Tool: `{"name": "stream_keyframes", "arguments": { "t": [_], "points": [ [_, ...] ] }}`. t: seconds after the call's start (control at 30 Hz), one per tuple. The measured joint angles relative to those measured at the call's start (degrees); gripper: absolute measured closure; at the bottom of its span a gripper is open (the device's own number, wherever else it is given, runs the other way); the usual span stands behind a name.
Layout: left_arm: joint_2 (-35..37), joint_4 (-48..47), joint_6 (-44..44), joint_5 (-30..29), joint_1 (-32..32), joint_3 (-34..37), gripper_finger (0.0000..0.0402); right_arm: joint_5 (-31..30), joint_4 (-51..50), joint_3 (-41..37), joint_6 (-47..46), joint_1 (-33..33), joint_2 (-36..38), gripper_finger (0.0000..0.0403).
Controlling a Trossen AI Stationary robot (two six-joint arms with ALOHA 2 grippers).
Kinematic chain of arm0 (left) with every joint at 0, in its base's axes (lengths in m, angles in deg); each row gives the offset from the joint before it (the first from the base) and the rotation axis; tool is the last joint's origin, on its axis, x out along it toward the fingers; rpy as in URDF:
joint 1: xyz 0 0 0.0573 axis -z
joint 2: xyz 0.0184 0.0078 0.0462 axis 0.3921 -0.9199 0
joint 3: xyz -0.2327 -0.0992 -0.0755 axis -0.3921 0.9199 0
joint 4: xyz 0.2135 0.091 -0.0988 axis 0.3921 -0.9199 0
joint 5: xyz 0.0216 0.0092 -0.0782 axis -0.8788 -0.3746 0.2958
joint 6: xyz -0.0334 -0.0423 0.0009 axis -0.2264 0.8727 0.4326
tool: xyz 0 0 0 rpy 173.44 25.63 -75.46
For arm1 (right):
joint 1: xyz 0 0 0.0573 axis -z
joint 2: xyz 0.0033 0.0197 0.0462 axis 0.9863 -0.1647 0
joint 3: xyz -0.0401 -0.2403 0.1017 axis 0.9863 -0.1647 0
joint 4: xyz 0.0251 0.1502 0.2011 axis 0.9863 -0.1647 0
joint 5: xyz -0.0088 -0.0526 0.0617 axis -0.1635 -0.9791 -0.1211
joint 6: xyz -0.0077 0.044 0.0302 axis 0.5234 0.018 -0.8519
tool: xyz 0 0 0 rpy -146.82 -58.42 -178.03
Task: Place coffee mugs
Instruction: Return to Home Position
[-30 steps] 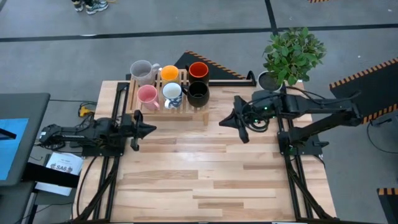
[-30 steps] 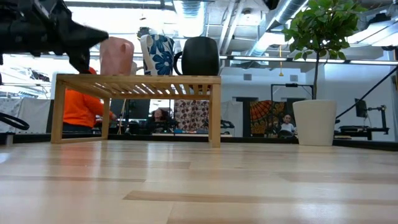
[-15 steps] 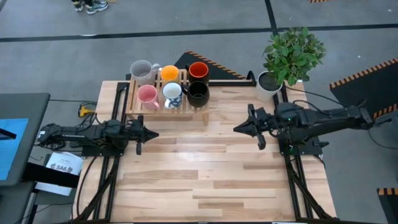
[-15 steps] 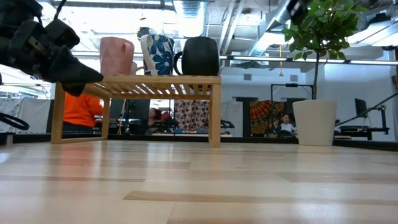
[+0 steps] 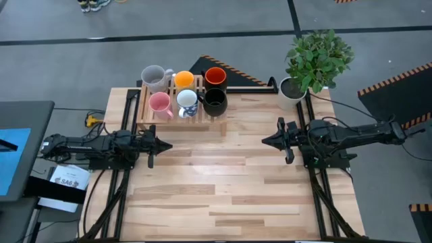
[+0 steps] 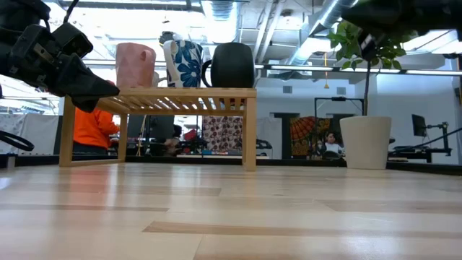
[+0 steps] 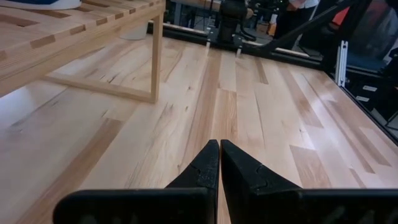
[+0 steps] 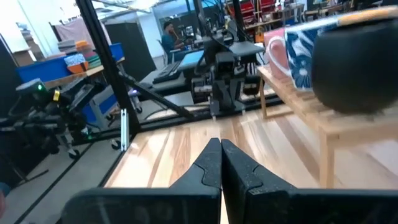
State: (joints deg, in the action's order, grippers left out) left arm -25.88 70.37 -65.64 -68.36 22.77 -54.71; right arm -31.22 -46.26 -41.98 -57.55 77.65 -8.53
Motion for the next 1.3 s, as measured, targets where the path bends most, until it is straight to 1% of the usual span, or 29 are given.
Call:
{"name": "stream_keyframes", "arguments": {
  "t": [0.2, 0.63, 0.83, 1.03, 1.2, 1.3],
  "points": [
    [0.0, -0.06, 0.0, -0.04, 0.0, -0.04, 0.0401, 0.08, 1.12, -6.87, -0.02, 0.0, 5.76, 0.0383],
    [0.0, -0.11, 0.0, -0.11, 0.0, -0.09, 0.0401, -1.11, 1.3, -15.26, 0.45, 0.02, 16.85, 0.0383],
    [-0.02, -0.11, 0.0, -0.11, 0.0, -0.11, 0.0401, -2.82, 0.56, -19.29, -2.88, 0.02, 20.46, 0.0383],
    [-0.02, -0.11, 0.0, -0.11, 0.0, -0.11, 0.0401, -2.88, -8.8, -19.32, -2.98, 0.01, 21.14, 0.0378],
    [-0.02, -0.11, 0.0, -0.11, 0.0, -0.11, 0.0401, -1.69, -9.48, -19.33, -2.97, 0.0, 19.93, 0.0357],
    [-0.02, -0.11, 0.0, -0.13, 0.0, -0.11, 0.0401, -1.59, -9.48, -19.34, -2.97, 0.0, 19.94, 0.0352]
  ]
}}
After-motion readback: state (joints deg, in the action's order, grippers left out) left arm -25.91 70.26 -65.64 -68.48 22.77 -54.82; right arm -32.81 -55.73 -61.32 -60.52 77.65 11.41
